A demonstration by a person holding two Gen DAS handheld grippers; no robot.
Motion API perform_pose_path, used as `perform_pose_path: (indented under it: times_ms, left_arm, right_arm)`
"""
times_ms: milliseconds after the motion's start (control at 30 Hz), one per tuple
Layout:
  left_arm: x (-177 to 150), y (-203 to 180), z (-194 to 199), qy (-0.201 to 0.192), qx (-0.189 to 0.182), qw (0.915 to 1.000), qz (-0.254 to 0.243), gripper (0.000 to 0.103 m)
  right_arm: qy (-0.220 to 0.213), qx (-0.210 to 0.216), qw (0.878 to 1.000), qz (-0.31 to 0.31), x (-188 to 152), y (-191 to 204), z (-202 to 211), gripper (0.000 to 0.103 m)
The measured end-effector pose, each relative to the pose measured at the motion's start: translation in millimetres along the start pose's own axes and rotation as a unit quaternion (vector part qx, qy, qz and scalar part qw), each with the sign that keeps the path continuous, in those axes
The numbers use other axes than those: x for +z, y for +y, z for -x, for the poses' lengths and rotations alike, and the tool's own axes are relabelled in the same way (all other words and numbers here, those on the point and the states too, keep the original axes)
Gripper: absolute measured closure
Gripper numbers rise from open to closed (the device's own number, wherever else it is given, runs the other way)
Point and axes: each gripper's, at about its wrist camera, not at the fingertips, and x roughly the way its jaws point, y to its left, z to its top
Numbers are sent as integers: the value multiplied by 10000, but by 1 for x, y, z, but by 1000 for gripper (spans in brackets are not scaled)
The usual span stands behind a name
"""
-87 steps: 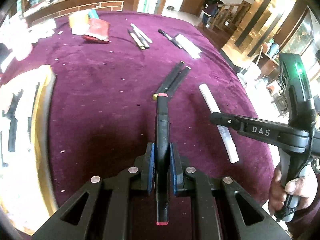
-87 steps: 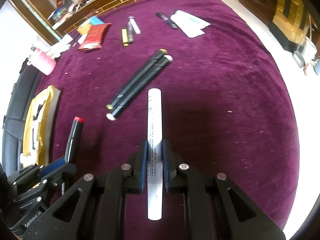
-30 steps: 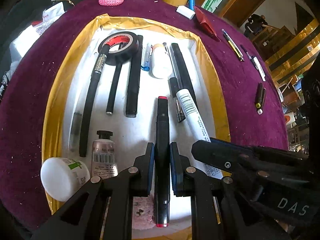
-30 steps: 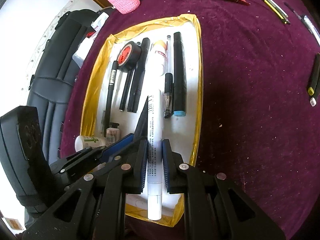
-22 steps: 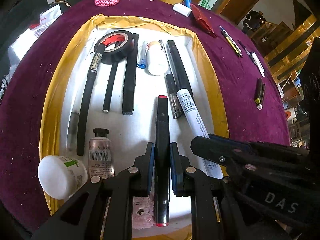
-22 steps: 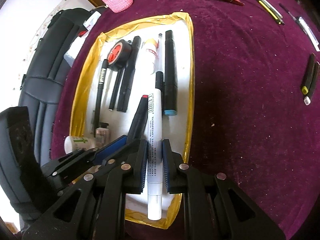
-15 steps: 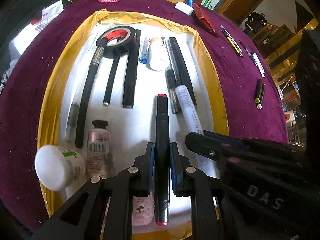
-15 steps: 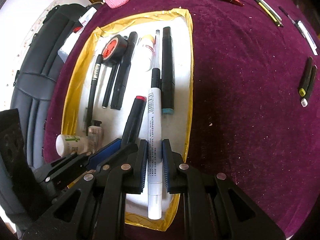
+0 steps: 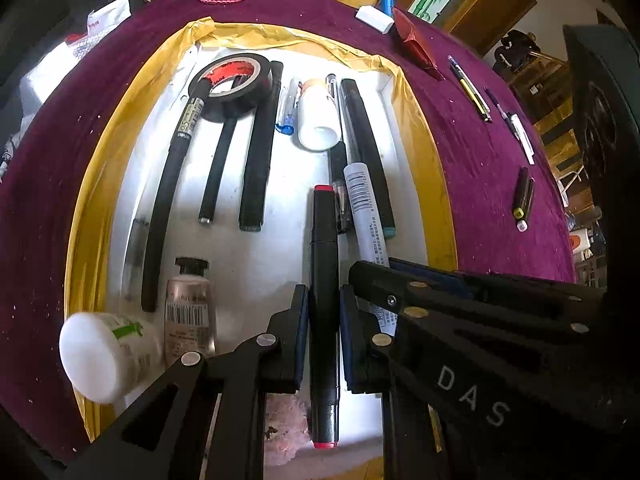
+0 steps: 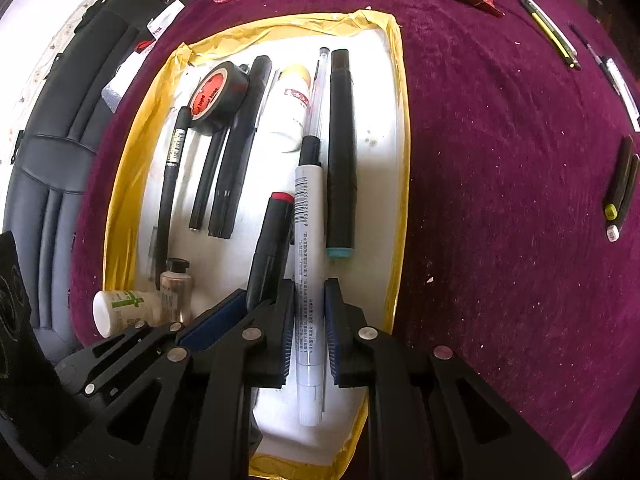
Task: Organize objects
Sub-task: 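Lower both markers into the tray and open both tools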
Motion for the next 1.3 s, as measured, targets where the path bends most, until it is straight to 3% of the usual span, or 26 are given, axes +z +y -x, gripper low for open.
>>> perform_pose_path:
  times_ms: [233, 600, 700, 767, 867, 967, 1300]
  left_arm:
    - [-19, -3, 6, 69, -9, 9999, -74, 92]
    - [-15, 1, 6, -160, -7, 9997, 157, 91]
    - [-17, 2, 7, -189, -40, 9994, 294, 89]
    - [-19, 3, 11, -273, 2, 9988, 415, 81]
    - [-23, -1, 21, -470, 162, 9975, 509, 71]
    - [-28, -10, 31, -674, 336, 9954, 590, 64]
    - [-45, -68, 59, -1299, 1128, 9840, 466, 56]
  right_arm:
    - [264, 121, 9996, -50, -17, 0, 0, 91]
    - [63, -9, 9998, 165, -9, 5, -2, 90]
    - [68, 53, 9999, 121, -8, 2, 1, 87]
    - [24, 209, 9997, 105, -10, -2, 5, 87]
    - [-109, 394, 9990, 198, -14, -9, 17, 86]
    - [-261, 478, 9980, 335, -16, -13, 28, 76]
    - [-573, 959, 9922, 551, -30, -43, 63, 72]
